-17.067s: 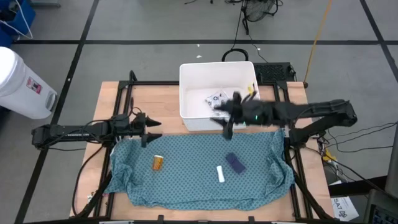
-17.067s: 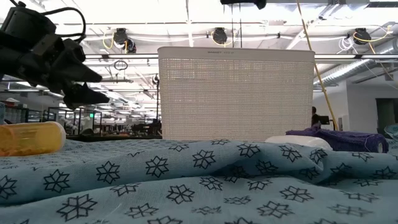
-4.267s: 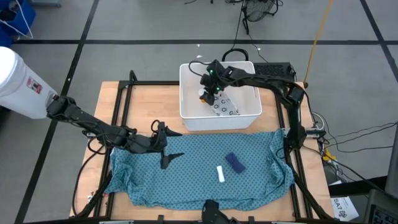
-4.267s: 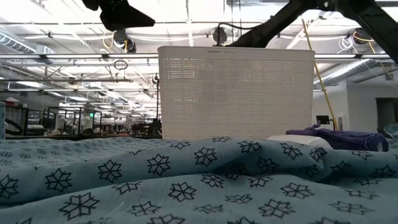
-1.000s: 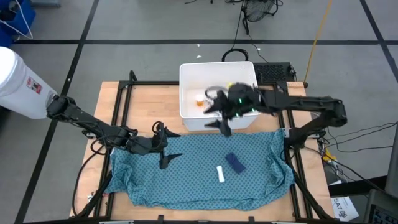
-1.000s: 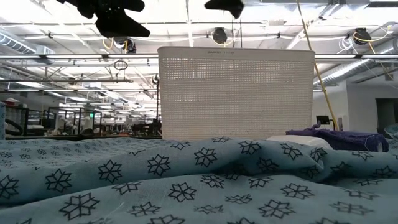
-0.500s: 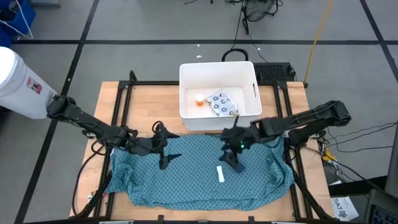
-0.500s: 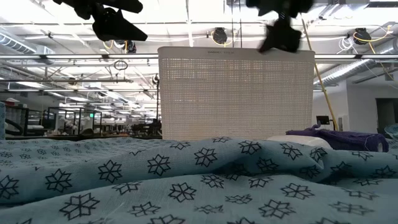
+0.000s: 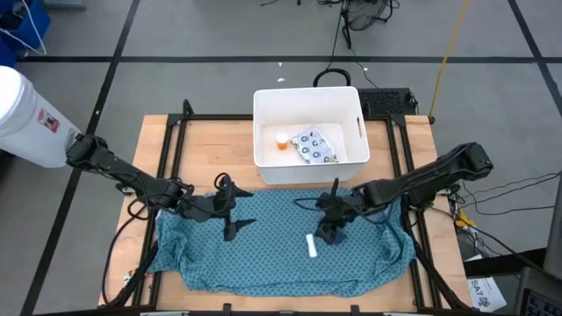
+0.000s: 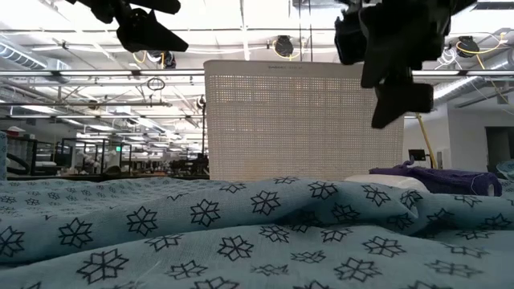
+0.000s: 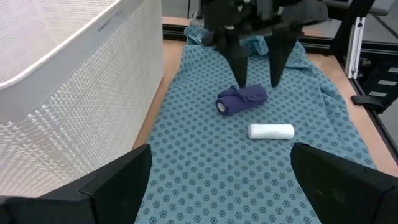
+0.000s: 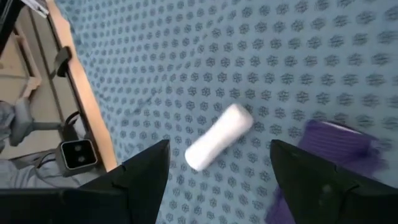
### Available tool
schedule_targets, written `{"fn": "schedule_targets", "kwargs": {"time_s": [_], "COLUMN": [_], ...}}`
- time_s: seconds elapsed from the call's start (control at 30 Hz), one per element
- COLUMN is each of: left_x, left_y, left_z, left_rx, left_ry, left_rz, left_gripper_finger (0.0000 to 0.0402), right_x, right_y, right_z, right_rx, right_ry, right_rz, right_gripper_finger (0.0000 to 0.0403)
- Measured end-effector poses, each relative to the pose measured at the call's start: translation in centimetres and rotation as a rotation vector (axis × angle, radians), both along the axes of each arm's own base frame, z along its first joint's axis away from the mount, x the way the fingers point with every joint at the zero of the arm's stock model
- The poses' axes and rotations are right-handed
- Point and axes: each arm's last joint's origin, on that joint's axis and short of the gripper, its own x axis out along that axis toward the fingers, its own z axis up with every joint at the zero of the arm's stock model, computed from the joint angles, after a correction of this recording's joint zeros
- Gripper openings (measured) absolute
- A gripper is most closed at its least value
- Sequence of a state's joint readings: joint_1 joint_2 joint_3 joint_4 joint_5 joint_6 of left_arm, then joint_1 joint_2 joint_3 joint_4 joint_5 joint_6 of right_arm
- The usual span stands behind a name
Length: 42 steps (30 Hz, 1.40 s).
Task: Pick & place medical supplies in basket/bin
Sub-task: Put the white rolled gauze into the white bin
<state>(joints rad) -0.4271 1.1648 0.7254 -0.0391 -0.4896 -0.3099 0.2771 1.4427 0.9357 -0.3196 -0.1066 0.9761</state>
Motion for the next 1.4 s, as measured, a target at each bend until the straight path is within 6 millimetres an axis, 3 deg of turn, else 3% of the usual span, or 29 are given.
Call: {"fn": "schedule_targets", "kwargs": {"time_s": [0.27, 0.73, 1.03, 1.23, 1.4], "left_x": [0.0, -0.1, -0.1, -0.1, -0.1], "left_y": [0.0, 0.0, 0.0, 0.1, 0.1], "left_z": [0.0, -0.2, -0.2, -0.2, -0.3], "left_rx": [-0.007, -0.016, -0.011, -0.010, -0.008], "left_ry": [-0.001, 0.015, 0.021, 0.024, 0.028], "left_rz": [0.003, 0.010, 0.014, 0.015, 0.015], "left_gripper_finger": [0.0386, 0.0386, 0.0386, 0.0386, 0.0386], "right_x": [0.8, 2.5, 3.2, 3.1, 3.1], "right_y": [0.7, 1.9, 3.2, 3.2, 3.2], "right_z": [-2.9, -6.5, -7.6, -7.8, -8.0], "right_rx": [0.008, 0.053, 0.092, 0.048, 0.024], "right_ry": [0.106, 0.140, 0.110, 0.113, 0.112], "right_rz": [0.003, 0.040, 0.064, 0.056, 0.071], "right_gripper_finger": [0.0267, 0.0267, 0.0264, 0.0224, 0.0156]}}
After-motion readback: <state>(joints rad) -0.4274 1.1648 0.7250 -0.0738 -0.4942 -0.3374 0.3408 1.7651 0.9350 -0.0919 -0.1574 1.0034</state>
